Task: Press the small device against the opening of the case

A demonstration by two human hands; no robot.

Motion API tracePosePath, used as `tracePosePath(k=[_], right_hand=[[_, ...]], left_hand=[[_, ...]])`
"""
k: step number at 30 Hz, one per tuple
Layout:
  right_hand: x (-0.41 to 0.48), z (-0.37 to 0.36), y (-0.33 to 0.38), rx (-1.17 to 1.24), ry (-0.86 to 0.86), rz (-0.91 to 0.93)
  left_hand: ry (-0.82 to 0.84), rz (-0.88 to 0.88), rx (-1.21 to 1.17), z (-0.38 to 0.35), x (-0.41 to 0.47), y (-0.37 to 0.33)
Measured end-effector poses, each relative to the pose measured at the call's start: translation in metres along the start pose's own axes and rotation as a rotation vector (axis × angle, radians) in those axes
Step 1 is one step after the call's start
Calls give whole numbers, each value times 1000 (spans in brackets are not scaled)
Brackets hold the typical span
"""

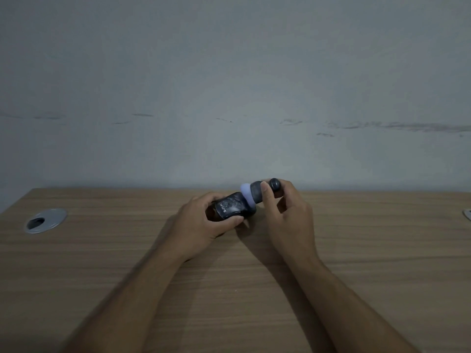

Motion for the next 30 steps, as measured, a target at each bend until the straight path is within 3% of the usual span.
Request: tracePosePath(k=[4,11,16,30], right_hand=[[0,1,1,34,-23,1],[-3,-9,-1,12,99,23],[2,-3,-2,87,21,0],[0,-11,-2,60,108,41]], left_hand=[[-7,15,-13,0,1,4],[-46,18,-68,1,0,6],[-46,-16,-136,1,2,1],[-26,-46,-75,2,2,-1]])
Point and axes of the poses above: each hand's wrist, its own x-axis towards the middle knuckle, its own z-axis out of the back of the hand, y = z × x, the point moved 6 cm from there along x, towards the middle knuckle, and after that the axes turned 2 degrees about -y, right-handed, at the moved point
